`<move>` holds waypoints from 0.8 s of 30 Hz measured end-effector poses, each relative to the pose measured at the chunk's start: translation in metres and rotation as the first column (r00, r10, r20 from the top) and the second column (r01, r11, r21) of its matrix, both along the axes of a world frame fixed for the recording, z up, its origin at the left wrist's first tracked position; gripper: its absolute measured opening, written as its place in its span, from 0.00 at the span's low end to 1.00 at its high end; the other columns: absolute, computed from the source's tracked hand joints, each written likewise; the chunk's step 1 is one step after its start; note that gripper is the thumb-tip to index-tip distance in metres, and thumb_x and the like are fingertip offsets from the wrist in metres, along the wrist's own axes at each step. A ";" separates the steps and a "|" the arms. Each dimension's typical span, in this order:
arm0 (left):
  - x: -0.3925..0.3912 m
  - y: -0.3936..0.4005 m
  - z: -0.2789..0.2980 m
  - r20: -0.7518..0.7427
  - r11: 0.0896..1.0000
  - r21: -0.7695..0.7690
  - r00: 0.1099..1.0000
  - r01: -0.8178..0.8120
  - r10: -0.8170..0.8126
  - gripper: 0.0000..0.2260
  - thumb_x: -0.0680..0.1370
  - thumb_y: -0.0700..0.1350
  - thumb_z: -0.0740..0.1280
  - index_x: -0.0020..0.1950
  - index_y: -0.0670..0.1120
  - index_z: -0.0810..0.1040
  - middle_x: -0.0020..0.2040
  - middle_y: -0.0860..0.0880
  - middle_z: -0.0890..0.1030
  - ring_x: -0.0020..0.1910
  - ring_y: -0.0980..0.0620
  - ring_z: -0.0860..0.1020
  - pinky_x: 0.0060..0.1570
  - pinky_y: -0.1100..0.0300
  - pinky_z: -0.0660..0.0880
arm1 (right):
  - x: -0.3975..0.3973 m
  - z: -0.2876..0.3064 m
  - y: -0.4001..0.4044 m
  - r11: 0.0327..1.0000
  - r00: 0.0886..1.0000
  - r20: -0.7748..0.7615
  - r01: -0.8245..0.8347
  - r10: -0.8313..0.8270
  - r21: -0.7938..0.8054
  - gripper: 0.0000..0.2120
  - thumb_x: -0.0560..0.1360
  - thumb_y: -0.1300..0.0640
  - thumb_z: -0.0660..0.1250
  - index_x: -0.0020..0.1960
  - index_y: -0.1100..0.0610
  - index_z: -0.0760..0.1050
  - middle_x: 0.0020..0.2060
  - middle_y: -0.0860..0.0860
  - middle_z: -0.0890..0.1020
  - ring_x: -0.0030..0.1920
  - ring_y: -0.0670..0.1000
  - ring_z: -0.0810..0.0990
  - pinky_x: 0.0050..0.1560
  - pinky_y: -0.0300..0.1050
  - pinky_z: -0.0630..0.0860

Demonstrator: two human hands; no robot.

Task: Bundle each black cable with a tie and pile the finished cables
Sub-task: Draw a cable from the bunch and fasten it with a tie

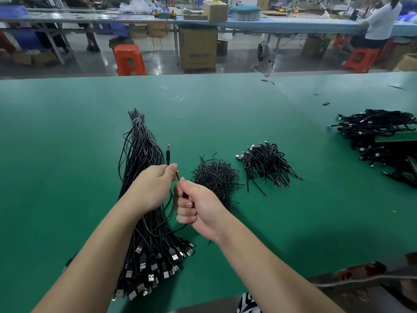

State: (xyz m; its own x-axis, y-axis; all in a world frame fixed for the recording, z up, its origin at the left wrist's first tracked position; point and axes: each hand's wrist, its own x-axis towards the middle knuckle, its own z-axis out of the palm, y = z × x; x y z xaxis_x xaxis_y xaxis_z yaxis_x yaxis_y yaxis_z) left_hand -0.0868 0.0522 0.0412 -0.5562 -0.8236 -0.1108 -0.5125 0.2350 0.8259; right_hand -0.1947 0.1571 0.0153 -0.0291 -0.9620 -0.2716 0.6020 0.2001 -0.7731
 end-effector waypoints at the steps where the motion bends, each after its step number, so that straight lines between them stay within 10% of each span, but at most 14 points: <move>1: -0.005 0.006 -0.002 -0.113 0.998 0.050 0.992 -0.043 0.049 0.17 0.85 0.52 0.57 0.45 0.47 0.80 0.49 0.48 0.86 0.54 0.51 0.83 0.62 0.47 0.76 | 0.002 0.000 -0.001 1.000 1.000 -0.014 0.007 -0.007 -0.007 0.17 0.85 0.49 0.56 0.39 0.53 0.68 0.26 0.45 0.61 0.23 0.43 0.55 0.24 0.36 0.52; 6: -0.023 0.016 0.007 -0.622 0.833 0.553 0.659 -0.013 0.423 0.19 0.87 0.50 0.52 0.56 0.39 0.78 0.49 0.43 0.87 0.51 0.46 0.85 0.49 0.56 0.82 | 0.009 -0.005 -0.003 0.999 0.999 -0.026 -0.033 0.032 -0.028 0.16 0.85 0.50 0.57 0.40 0.54 0.68 0.26 0.46 0.62 0.23 0.43 0.57 0.24 0.35 0.54; 10: -0.018 0.007 0.025 -0.676 0.704 0.689 0.502 0.173 0.539 0.17 0.86 0.49 0.54 0.51 0.41 0.77 0.28 0.53 0.75 0.24 0.58 0.73 0.22 0.67 0.69 | 0.010 -0.011 0.000 0.998 0.984 0.171 -0.052 0.057 -0.032 0.19 0.85 0.49 0.56 0.37 0.52 0.70 0.26 0.46 0.60 0.25 0.44 0.55 0.26 0.37 0.51; 13: -0.005 0.001 0.026 -0.719 0.674 0.637 0.606 0.375 0.342 0.15 0.84 0.49 0.57 0.46 0.43 0.78 0.26 0.56 0.64 0.20 0.59 0.55 0.18 0.66 0.55 | 0.003 -0.014 0.002 0.994 0.930 0.351 -0.090 0.106 -0.061 0.19 0.84 0.49 0.56 0.36 0.52 0.71 0.25 0.45 0.61 0.26 0.45 0.54 0.26 0.38 0.52; 16: 0.017 -0.008 0.027 -0.646 0.677 0.495 0.752 0.544 -0.132 0.17 0.80 0.48 0.61 0.46 0.38 0.83 0.24 0.50 0.70 0.18 0.59 0.56 0.20 0.66 0.57 | -0.001 -0.014 0.003 0.993 0.917 0.382 -0.102 0.114 -0.053 0.18 0.83 0.51 0.57 0.35 0.52 0.71 0.24 0.44 0.62 0.25 0.45 0.54 0.23 0.36 0.54; 24: 0.031 -0.007 0.042 0.000 0.672 0.427 0.744 0.604 -0.668 0.20 0.83 0.51 0.59 0.53 0.39 0.84 0.40 0.38 0.85 0.18 0.55 0.63 0.23 0.64 0.60 | -0.001 -0.022 0.006 0.995 0.986 0.134 -0.095 0.095 -0.008 0.16 0.82 0.52 0.59 0.36 0.54 0.70 0.25 0.45 0.64 0.23 0.44 0.60 0.25 0.36 0.57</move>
State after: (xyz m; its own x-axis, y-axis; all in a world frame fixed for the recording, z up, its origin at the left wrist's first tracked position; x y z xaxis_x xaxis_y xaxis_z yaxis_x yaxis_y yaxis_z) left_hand -0.0563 0.0452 0.0835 -0.8799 -0.1469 -0.4520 -0.4749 0.2381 0.8472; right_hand -0.1959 0.1631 -0.0067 0.0993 -0.9591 -0.2650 0.6788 0.2600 -0.6867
